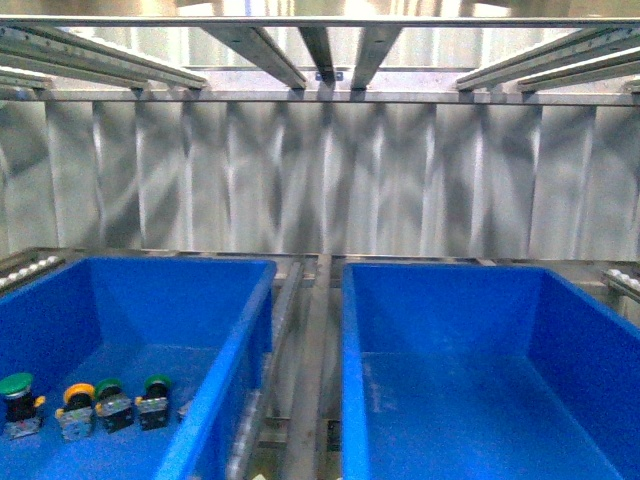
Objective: Pick red and yellow buttons and place in box
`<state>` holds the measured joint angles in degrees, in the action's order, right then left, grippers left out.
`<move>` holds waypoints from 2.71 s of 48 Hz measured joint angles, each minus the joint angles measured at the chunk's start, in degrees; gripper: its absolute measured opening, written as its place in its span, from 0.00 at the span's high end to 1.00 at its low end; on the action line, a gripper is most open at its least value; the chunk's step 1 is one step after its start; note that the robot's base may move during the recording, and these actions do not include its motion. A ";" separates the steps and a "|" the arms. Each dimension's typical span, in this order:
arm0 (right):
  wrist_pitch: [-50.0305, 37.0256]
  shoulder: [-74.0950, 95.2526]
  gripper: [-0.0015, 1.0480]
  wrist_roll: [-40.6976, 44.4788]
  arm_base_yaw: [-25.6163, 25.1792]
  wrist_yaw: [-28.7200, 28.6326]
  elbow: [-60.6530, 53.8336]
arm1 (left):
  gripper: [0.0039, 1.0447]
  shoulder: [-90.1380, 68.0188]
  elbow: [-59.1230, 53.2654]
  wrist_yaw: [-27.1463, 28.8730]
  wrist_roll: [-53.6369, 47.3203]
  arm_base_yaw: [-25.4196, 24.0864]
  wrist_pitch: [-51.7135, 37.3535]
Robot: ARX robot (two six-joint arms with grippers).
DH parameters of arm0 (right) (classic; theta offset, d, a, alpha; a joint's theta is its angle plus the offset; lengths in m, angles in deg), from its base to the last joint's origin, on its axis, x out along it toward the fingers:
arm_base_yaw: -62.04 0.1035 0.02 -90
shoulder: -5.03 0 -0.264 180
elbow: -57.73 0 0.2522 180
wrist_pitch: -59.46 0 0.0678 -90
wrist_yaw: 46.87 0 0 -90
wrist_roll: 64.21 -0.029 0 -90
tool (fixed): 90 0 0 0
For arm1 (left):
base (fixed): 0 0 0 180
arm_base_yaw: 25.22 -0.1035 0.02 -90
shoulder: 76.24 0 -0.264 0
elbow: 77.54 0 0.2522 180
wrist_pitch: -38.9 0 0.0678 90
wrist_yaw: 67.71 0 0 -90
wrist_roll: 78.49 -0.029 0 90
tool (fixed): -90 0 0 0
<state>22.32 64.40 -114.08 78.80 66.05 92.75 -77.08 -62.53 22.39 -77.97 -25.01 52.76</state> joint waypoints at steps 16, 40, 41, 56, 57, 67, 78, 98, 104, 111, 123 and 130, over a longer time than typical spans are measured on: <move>1.57 -2.10 0.75 -1.57 -5.05 -2.23 -1.64 | 0.07 0.00 -0.02 0.00 -0.04 0.00 -0.09; 14.56 7.61 0.75 16.63 -12.04 -4.42 10.23 | 0.07 0.00 -0.02 -0.28 -0.07 -0.07 -0.09; 16.46 9.79 0.75 18.99 -12.59 -5.22 13.03 | 0.07 0.00 -0.02 -0.28 -0.07 -0.07 -0.09; 29.77 41.70 0.75 34.75 -17.22 -13.84 42.36 | 0.07 0.00 -0.02 -0.11 -0.07 -0.07 -0.09; 30.49 43.25 0.75 35.41 -17.38 -13.88 43.65 | 0.07 0.00 -0.02 -0.11 -0.07 -0.07 -0.09; 37.53 59.73 0.75 41.07 -19.58 -15.02 58.38 | 0.07 0.00 -0.02 -0.11 -0.07 -0.07 -0.09; 41.18 69.29 0.75 43.60 -20.92 -15.06 66.14 | 0.07 0.00 -0.02 -0.11 -0.07 -0.07 -0.09; 35.50 71.54 0.29 44.13 -21.55 -16.96 65.33 | 0.07 0.00 -0.02 -0.11 -0.07 -0.07 -0.09; 32.85 68.39 0.13 43.65 -22.08 -17.55 60.63 | 0.07 0.00 -0.02 -0.11 -0.07 -0.07 -0.09; 26.86 60.52 0.06 40.48 -22.71 -18.10 52.57 | 0.07 0.00 -0.02 -0.11 -0.07 -0.07 -0.09; 18.23 38.99 0.06 34.05 -21.40 -16.85 33.14 | 0.07 0.00 -0.02 -0.11 -0.07 -0.07 -0.09; 17.94 29.66 0.06 31.87 -18.71 -15.30 25.14 | 0.07 0.00 -0.02 -0.11 -0.07 -0.07 -0.09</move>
<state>40.27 94.06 -82.21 60.09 50.75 117.88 -77.08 -62.55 22.28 -78.04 -25.08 52.68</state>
